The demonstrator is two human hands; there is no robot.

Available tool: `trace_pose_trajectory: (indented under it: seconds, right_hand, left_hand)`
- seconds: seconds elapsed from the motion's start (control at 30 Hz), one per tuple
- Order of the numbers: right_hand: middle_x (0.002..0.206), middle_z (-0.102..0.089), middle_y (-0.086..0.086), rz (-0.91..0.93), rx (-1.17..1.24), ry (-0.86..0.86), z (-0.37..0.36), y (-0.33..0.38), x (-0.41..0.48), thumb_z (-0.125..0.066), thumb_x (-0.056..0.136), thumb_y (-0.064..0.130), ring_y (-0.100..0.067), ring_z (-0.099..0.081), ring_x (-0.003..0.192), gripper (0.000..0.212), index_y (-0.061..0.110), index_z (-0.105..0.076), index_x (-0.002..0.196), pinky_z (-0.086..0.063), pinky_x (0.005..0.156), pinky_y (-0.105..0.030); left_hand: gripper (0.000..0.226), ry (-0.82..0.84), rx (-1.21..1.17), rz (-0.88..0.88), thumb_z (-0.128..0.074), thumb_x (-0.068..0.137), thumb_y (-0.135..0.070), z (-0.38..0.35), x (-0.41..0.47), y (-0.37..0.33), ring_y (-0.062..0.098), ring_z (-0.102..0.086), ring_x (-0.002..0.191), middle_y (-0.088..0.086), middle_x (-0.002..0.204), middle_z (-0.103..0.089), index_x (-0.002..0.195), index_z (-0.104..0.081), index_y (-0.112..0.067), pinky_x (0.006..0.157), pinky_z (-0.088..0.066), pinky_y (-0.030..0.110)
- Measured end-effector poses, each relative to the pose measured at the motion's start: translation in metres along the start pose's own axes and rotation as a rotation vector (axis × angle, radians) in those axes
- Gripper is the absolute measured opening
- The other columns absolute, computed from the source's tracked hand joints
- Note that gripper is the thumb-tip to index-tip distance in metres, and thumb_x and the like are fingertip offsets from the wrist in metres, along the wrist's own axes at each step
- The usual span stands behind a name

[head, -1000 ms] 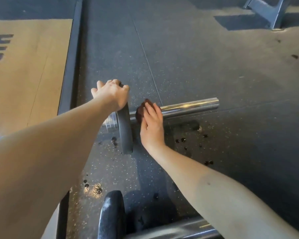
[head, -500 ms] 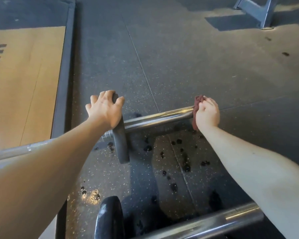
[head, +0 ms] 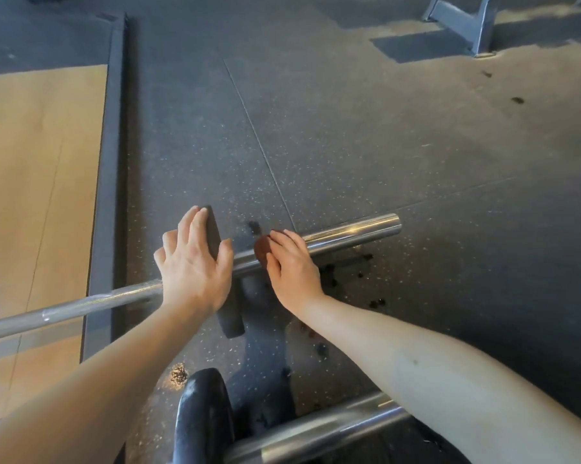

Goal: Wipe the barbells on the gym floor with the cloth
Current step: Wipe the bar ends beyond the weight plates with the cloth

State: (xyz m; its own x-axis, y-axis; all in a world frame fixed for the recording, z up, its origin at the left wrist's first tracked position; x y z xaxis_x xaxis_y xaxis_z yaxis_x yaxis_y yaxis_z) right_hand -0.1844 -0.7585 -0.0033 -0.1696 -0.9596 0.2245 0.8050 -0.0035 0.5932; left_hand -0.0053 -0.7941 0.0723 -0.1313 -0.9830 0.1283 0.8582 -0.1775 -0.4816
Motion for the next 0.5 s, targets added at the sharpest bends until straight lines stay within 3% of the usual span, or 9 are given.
trace_pose_trajectory:
  seconds: [0.17, 0.27, 0.33, 0.43, 0.5]
  right_hand:
    - [0.157, -0.044, 0.002, -0.011, -0.009, 0.01, 0.003, 0.011, -0.026, -0.054, 0.103, 0.016, -0.015, -0.019, 0.155, 0.044, 0.011, -0.052, 0.147, -0.026, 0.121, -0.033]
    - [0.165, -0.031, 0.008, -0.015, -0.028, 0.124, -0.008, 0.031, -0.036, -0.052, 0.104, 0.019, -0.013, -0.005, 0.157, 0.051, 0.017, -0.043, 0.154, -0.019, 0.123, -0.034]
    - [0.167, -0.023, 0.01, 0.058, -0.081, 0.207, -0.019, 0.043, -0.038, -0.051, 0.105, 0.023, -0.013, 0.0, 0.157, 0.054, 0.019, -0.038, 0.157, -0.024, 0.122, -0.037]
    - [0.166, -0.028, 0.008, 0.131, -0.11, 0.237, -0.008, 0.026, -0.036, -0.049, 0.106, 0.02, -0.016, -0.011, 0.157, 0.05, 0.018, -0.043, 0.155, -0.032, 0.122, -0.045]
    - [0.163, -0.036, 0.006, 0.076, -0.096, 0.178, 0.022, -0.013, -0.032, -0.051, 0.105, 0.014, -0.017, -0.018, 0.155, 0.045, 0.014, -0.051, 0.15, -0.03, 0.123, -0.046]
  left_hand:
    - [0.064, 0.047, 0.065, -0.063, -0.046, 0.101, -0.051, 0.003, -0.034, -0.003, 0.031, -0.031, 0.138, -0.002, 0.163, -0.024, 0.155, -0.029, -0.022, 0.113, -0.027, 0.056]
    - [0.059, 0.006, 0.212, -0.105, -0.038, 0.097, -0.066, 0.019, -0.031, -0.009, 0.034, -0.037, 0.125, 0.009, 0.138, -0.043, 0.131, -0.048, -0.018, 0.106, -0.03, 0.055]
    - [0.054, 0.0, 0.252, -0.068, -0.038, 0.098, -0.067, 0.023, -0.021, -0.015, 0.035, -0.036, 0.12, 0.011, 0.125, -0.044, 0.116, -0.049, -0.018, 0.106, -0.029, 0.055]
    - [0.052, -0.051, 0.23, -0.079, -0.053, 0.095, -0.06, 0.02, -0.018, -0.025, 0.037, -0.038, 0.121, 0.013, 0.126, -0.046, 0.115, -0.049, -0.012, 0.107, -0.03, 0.054]
    - [0.049, -0.086, 0.203, -0.095, -0.057, 0.094, -0.056, 0.018, -0.013, -0.026, 0.038, -0.041, 0.118, 0.014, 0.123, -0.048, 0.111, -0.048, -0.011, 0.105, -0.033, 0.054]
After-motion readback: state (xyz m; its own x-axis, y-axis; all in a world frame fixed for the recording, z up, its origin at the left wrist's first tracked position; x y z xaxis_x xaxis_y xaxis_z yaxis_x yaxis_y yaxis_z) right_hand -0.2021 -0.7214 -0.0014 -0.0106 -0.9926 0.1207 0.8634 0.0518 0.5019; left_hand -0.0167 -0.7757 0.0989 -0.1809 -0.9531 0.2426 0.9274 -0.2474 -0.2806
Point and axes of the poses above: each hand's wrist, its own x-axis towards the middle knuckle, its own z-axis out of the back of the hand, y = z × x, the point moved 10 cm from there along x, towards the middle knuckle
